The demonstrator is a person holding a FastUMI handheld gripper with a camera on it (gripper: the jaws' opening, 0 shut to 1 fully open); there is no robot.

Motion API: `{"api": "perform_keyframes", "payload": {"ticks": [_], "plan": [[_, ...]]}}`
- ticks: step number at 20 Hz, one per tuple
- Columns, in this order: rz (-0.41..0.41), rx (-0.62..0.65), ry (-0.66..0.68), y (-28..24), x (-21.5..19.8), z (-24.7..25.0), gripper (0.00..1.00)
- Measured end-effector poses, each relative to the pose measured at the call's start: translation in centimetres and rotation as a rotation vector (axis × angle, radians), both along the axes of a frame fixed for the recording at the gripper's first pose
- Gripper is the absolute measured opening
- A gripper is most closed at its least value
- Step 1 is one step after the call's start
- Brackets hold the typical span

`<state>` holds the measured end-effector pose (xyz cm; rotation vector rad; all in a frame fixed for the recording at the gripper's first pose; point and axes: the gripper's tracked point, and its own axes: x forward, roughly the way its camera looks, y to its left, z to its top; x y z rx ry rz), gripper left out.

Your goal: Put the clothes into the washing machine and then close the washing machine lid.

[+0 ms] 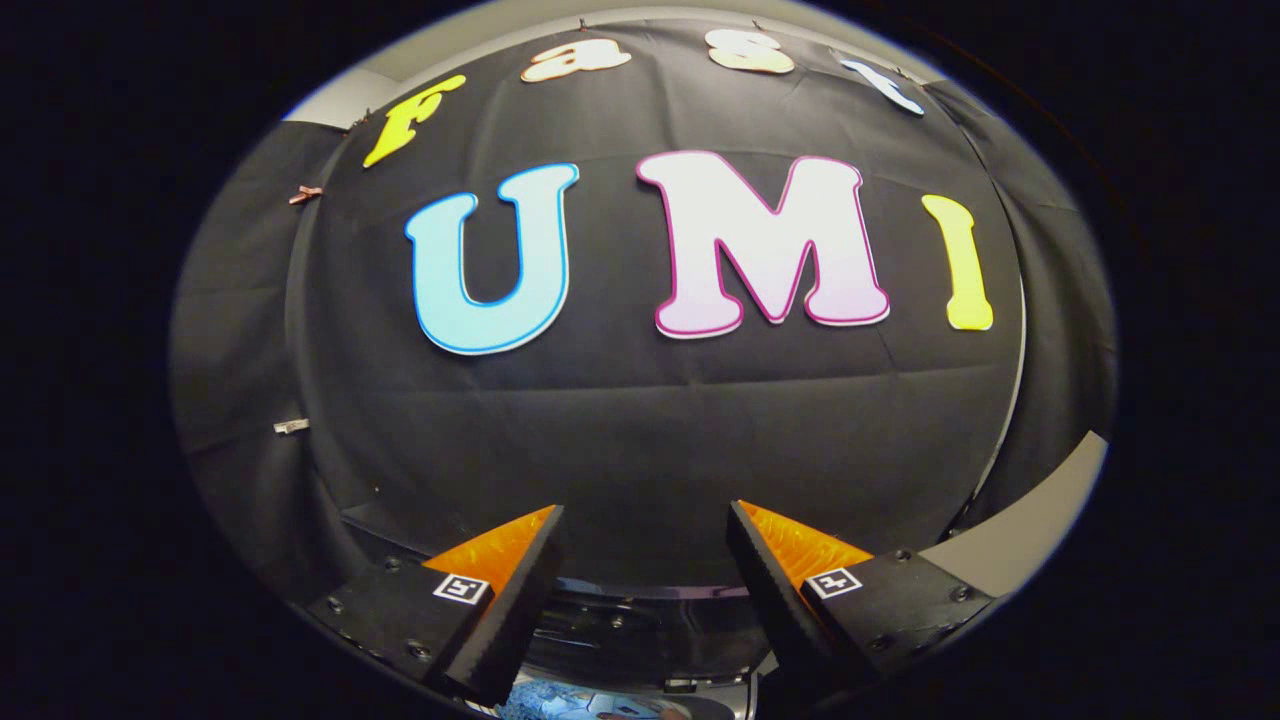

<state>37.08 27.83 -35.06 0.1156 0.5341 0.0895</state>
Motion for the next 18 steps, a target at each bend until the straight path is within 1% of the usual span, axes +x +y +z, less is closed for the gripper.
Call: {"api": "perform_keyframes", "payload": {"ticks": [4,5,8,14,16,18], "plan": [[-0.015,-0.023,0.104,-0.5,-0.2,-3.0,0.99],[-0.021,-0.017,0.082,-0.6,0.1,-2.6,0.99],[-0.014,-0.031,0.076,-0.6,0.0,-2.7,0.99],[0.008,-0.038,0.102,-0.6,-0.4,-2.8,1.0],[0.012,-0.034,0.112,-0.7,-0.9,-2.7,1.0],[0.016,-0.033,0.112,-0.8,-2.8,-2.0,1.0]]}}
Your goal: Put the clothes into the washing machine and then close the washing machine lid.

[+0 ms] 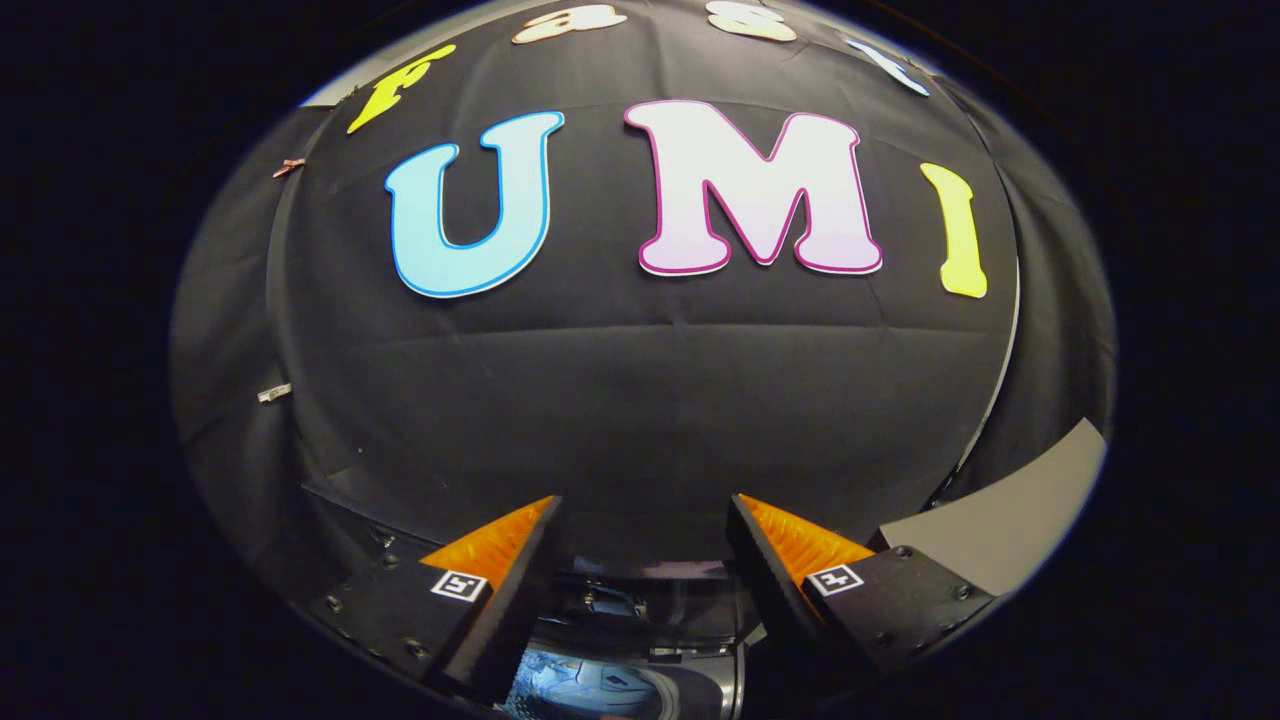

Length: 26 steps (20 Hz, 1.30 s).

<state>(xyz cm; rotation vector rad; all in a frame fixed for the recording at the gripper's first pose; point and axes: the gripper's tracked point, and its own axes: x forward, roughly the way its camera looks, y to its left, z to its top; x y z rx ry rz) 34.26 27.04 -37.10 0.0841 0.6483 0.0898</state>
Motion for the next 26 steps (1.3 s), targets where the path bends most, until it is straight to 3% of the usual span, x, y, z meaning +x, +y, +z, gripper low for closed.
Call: {"api": "perform_keyframes", "payload": {"ticks": [14,17,26], "plan": [[-0.001,-0.023,0.132,-0.3,-11.5,0.8,0.99],[0.022,-0.082,0.17,-0.6,-13.5,0.3,0.99],[0.019,-0.039,0.155,-1.0,-15.7,2.3,1.0]]}}
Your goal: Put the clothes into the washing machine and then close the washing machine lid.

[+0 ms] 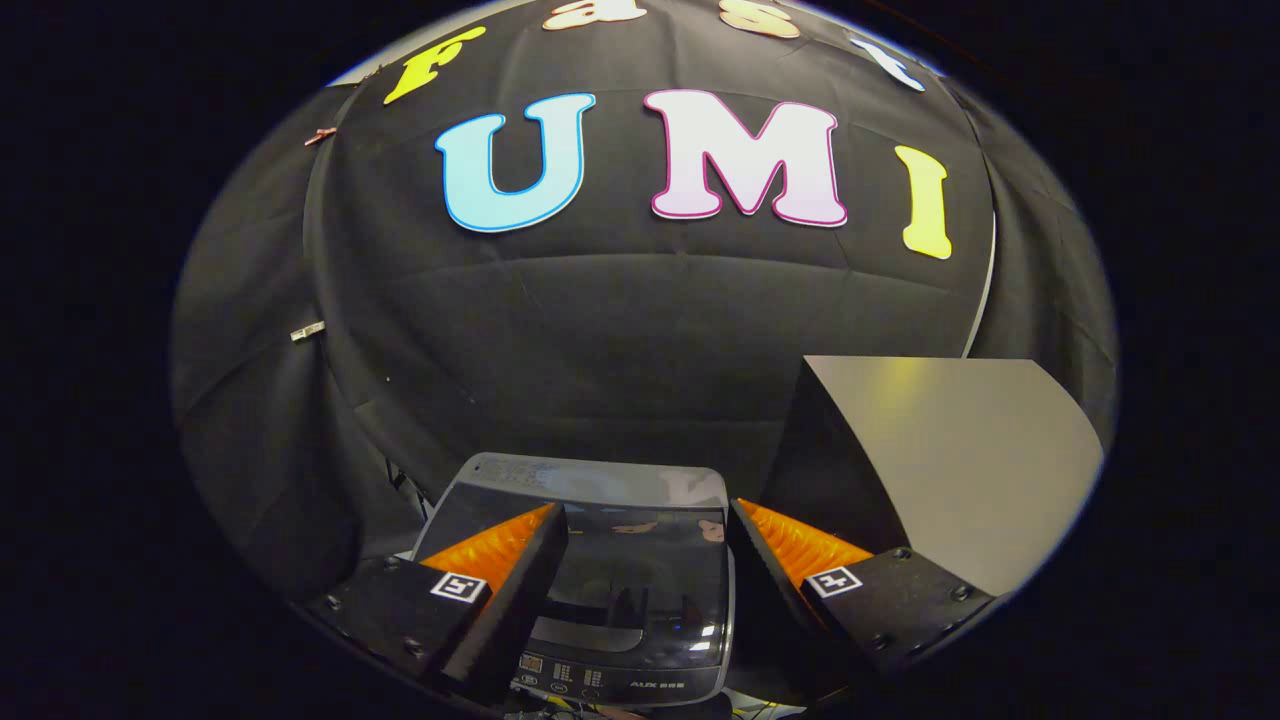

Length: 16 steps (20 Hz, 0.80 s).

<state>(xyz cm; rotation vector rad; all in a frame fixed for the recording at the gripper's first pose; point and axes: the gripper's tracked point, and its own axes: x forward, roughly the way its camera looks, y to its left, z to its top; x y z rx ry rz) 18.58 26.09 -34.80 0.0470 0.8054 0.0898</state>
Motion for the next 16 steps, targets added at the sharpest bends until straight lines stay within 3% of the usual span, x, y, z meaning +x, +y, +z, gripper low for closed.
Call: {"api": "perform_keyframes", "payload": {"ticks": [8,16], "plan": [[0.014,0.025,-0.115,-1.7,-0.7,6.0,0.99],[0.095,0.066,-0.353,-3.0,-2.9,16.2,0.99]]}}
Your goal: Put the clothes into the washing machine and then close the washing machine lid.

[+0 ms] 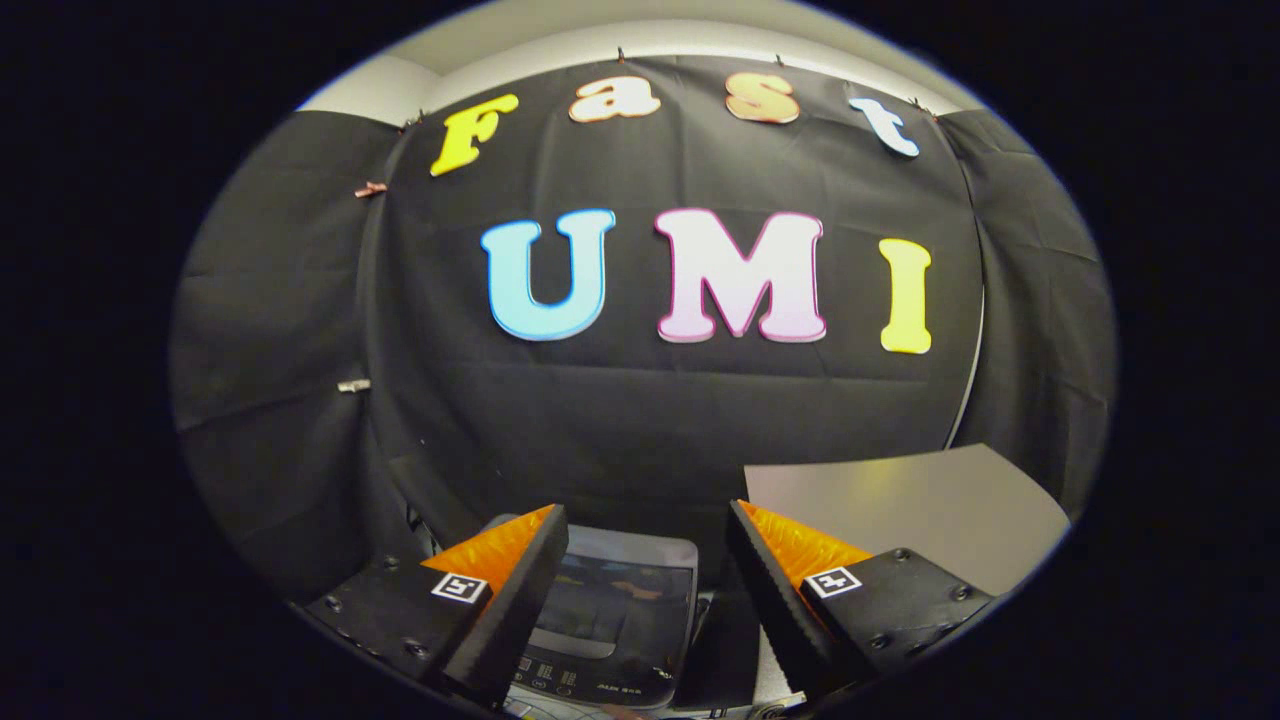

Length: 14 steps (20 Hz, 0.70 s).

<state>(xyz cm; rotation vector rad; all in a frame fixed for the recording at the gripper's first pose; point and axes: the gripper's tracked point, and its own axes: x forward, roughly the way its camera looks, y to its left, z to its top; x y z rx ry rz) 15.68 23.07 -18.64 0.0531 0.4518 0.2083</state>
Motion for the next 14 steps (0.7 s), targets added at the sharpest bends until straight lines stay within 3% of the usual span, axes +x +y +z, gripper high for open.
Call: {"api": "perform_keyframes", "payload": {"ticks": [9,14], "plan": [[0.022,0.012,-0.288,-5.2,-5.0,10.4,0.99],[0.02,0.014,-0.375,-8.9,-8.1,13.2,0.99]]}}
